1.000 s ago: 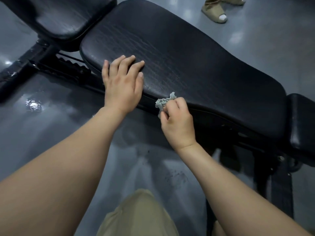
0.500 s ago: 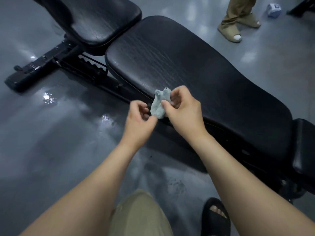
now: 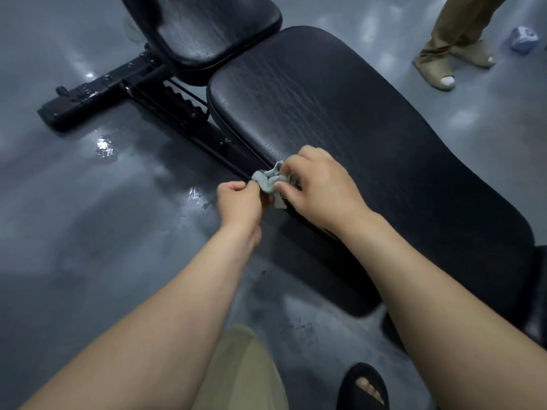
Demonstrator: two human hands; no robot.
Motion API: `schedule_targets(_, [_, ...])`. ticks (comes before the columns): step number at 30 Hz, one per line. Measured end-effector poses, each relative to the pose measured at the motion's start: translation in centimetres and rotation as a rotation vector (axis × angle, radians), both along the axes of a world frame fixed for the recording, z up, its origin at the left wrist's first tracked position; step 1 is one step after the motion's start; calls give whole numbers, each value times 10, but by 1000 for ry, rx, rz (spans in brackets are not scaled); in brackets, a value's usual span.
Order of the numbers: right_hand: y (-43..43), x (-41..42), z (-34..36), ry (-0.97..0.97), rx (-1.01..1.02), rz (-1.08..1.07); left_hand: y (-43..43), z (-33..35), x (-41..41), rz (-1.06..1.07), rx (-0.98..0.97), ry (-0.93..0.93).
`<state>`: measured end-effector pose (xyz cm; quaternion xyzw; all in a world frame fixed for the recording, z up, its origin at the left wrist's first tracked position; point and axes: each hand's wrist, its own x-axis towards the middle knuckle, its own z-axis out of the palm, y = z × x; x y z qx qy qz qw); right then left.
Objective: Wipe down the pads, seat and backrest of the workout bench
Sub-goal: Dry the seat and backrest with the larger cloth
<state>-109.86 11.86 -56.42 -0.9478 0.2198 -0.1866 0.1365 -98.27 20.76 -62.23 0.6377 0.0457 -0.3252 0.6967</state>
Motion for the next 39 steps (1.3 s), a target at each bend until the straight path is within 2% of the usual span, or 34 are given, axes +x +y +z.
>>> schedule_targets(2, [-3, 7, -3, -49, 38, -16, -5, 2, 8, 119, 17, -9])
schedule_targets(3, [-5, 9, -4, -56, 59, -15, -3, 11, 1, 96, -36, -17])
schedule_targets(5, [-7, 9, -4, -79, 123, 8, 3, 27, -20, -15, -181, -31])
schedule_targets(7, [-10, 5, 0, -111, 222, 48, 6, 31, -39, -121, -244, -48])
schedule_targets(9, [-14, 0, 6, -112, 311, 72, 3, 20, -47, -241, -230, -85])
schedule_targets(11, [-21, -5, 7, -107, 292, 28, -6, 15, -48, -315, -124, -136])
schedule_targets(14, [-33, -11, -6, -86, 126, -140, -26, 14, -40, -204, 2, -190])
schedule_targets(16, [-36, -16, -16, -121, 152, -216, -40, 15, -25, -87, -13, -167])
schedule_targets(20, [-36, -15, -24, -182, 132, -250, -60, -6, 21, 7, 34, -314])
schedule_targets(22, [-36, -13, -25, -185, 140, -249, -59, 10, 40, 103, 45, -376])
schedule_targets(25, [-37, -15, -27, -194, 117, -263, -68, 28, 56, 302, 3, -328])
schedule_targets(28, [-36, -16, -30, -193, 106, -265, -64, 27, 28, 269, -72, -276])
schedule_targets(32, [-36, -15, -31, -207, 94, -280, -48, 11, -22, 145, 17, -282])
schedule_targets(39, [-40, -13, -34, -230, 62, -273, -70, 30, 74, 293, 139, -376])
